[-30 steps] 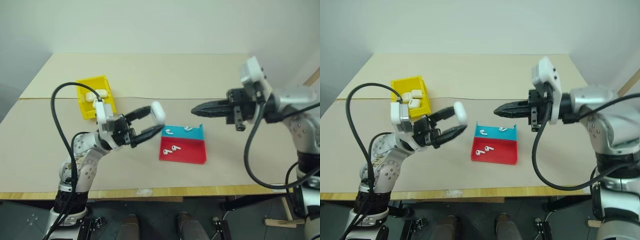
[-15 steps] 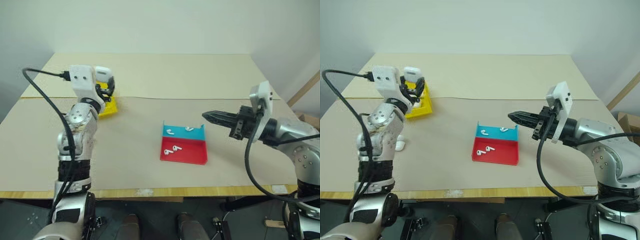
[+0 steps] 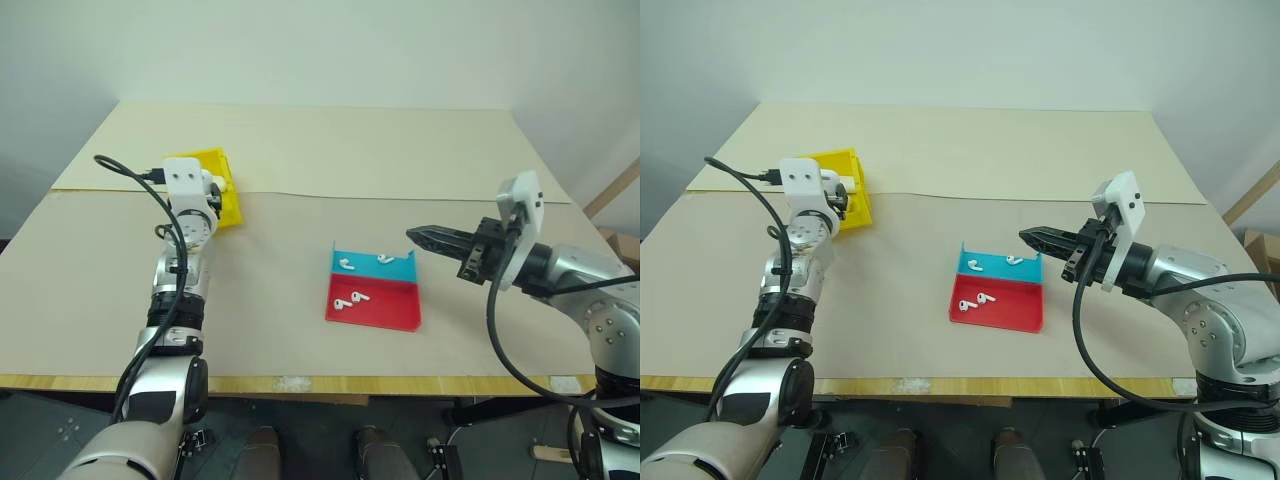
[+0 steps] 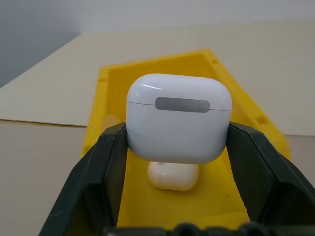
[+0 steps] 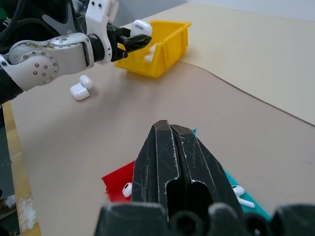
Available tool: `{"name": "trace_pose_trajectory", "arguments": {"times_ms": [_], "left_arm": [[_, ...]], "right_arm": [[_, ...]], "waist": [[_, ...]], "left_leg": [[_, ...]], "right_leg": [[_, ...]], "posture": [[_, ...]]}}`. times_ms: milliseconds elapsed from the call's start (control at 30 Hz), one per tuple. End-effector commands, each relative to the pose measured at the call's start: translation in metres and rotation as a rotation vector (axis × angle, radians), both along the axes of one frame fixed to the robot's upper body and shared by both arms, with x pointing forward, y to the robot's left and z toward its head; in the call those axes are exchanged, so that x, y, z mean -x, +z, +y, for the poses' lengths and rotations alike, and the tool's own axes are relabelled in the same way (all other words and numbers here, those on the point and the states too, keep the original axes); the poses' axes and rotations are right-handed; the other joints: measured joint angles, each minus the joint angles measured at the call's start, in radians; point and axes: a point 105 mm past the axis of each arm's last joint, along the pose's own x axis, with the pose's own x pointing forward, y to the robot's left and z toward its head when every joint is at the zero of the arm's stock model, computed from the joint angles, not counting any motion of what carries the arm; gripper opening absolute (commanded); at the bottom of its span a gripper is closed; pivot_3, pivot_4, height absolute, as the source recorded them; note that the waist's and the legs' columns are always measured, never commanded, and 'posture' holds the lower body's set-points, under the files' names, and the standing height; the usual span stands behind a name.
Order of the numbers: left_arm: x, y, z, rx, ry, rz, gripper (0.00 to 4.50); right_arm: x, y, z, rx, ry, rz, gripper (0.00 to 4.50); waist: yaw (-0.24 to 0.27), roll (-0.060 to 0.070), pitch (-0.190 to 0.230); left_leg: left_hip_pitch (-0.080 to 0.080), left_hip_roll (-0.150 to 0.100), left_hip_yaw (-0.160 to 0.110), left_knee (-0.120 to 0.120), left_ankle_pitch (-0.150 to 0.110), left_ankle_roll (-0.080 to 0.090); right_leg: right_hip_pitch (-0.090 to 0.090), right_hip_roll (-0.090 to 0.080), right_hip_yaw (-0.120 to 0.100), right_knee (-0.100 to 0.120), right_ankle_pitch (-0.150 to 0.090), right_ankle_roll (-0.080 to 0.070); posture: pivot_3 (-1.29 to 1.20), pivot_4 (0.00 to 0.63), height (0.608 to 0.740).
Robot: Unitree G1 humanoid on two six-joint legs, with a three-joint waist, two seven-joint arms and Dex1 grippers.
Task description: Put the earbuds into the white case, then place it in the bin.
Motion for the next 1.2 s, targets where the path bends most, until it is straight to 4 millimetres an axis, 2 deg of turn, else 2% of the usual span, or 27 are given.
{"name": "trace_pose_trajectory", "arguments": {"times_ms": [33, 133, 367, 467, 500, 567, 700, 833, 933, 1067, 1200], "left_arm": [[-0.006, 0.027, 0.0, 0.027, 0.002, -0.092, 3.53], [-0.009, 0.029, -0.001, 0.039, -0.012, -0.098, 4.46], [-0.005, 0.038, -0.011, 0.021, -0.081, -0.147, 4.49], [0.006, 0.051, -0.023, 0.106, -0.227, -0.225, 4.49], [0.013, 0.055, -0.028, 0.123, -0.29, -0.246, 4.49], [0.039, 0.063, -0.041, 0.066, -0.486, -0.29, 4.49], [0.08, 0.062, -0.051, 0.0, -0.718, -0.272, 4.49], [0.119, 0.05, -0.044, -0.025, -0.878, -0.175, 4.49], [0.14, 0.047, -0.033, -0.033, -0.909, -0.131, 4.49], [0.165, 0.043, -0.026, -0.077, -0.962, -0.06, 4.49], [0.196, 0.025, -0.019, -0.114, -1.036, 0.084, 4.49]], "right_arm": [[0.007, 0.008, 0.002, 0.013, 0.008, -0.037, 0.0], [0.008, 0.007, 0.002, 0.01, 0.002, -0.035, 0.0], [0.009, 0.004, 0.002, 0.019, -0.001, -0.027, 0.0], [0.011, 0.004, 0.002, 0.027, 0.002, -0.026, 0.0], [0.012, 0.004, 0.001, 0.035, 0.005, -0.028, 0.0], [0.02, -0.002, -0.003, 0.141, 0.026, -0.07, 0.0], [0.031, -0.009, -0.011, 0.314, 0.094, -0.161, 0.0], [0.035, -0.013, -0.026, 0.485, 0.157, -0.216, 0.0], [0.038, -0.016, -0.038, 0.58, 0.189, -0.241, 0.0], [0.039, -0.019, -0.056, 0.631, 0.201, -0.237, 0.0], [0.038, -0.024, -0.067, 0.654, 0.215, -0.206, 0.0]], "waist": [[-0.001, 0.0, 0.0], [-0.002, 0.0, 0.0], [-0.002, 0.0, 0.0], [-0.002, 0.0, 0.0], [-0.001, 0.0, 0.0], [-0.002, 0.0, 0.0], [-0.006, 0.0, 0.0], [-0.013, 0.0, 0.0], [-0.019, 0.0, 0.0], [-0.021, 0.0, 0.0], [-0.027, 0.0, 0.0]], "left_leg": [[0.0, 0.0, 0.0, 0.0, 0.0, 0.0], [0.0, 0.0, 0.0, 0.0, 0.0, 0.0], [0.0, 0.0, 0.0, 0.0, 0.0, 0.0], [0.0, 0.0, 0.0, 0.0, 0.0, 0.0], [0.0, 0.0, 0.0, 0.0, 0.0, 0.0], [0.0, 0.0, 0.0, 0.0, 0.0, 0.0], [0.001, 0.001, 0.001, -0.001, 0.0, -0.001], [0.005, 0.001, 0.001, -0.001, 0.001, -0.001], [0.005, 0.002, 0.002, -0.001, 0.001, -0.001], [0.003, 0.002, 0.002, -0.001, 0.001, -0.001], [0.004, 0.002, 0.003, -0.001, 0.001, -0.001]], "right_leg": [[0.0, 0.0, 0.0, 0.0, 0.0, 0.0], [0.0, 0.0, 0.0, 0.0, 0.0, 0.001], [0.0, 0.0, 0.0, 0.0, 0.001, 0.001], [0.0, 0.0, 0.0, 0.0, 0.001, 0.001], [0.0, 0.0, 0.0, 0.0, 0.001, 0.001], [0.0, 0.0, 0.0, 0.0, 0.001, 0.001], [0.0, 0.0, 0.001, 0.0, 0.001, 0.001], [0.003, 0.0, 0.001, 0.0, 0.0, 0.001], [0.003, 0.0, 0.001, 0.0, 0.0, 0.002], [0.002, 0.0, 0.001, -0.001, 0.0, 0.001], [0.002, 0.0, 0.002, -0.002, 0.0, 0.001]], "posture": [[0.0, 0.15, 0.74], [0.0, 0.15, 0.74], [0.0, 0.15, 0.74], [0.0, 0.15, 0.74], [0.0, 0.15, 0.74], [0.0, 0.15, 0.74], [0.0, 0.15, 0.74], [0.0, 0.15, 0.74], [0.0, 0.15, 0.74], [0.0, 0.15, 0.74], [0.0, 0.15, 0.74]]}}
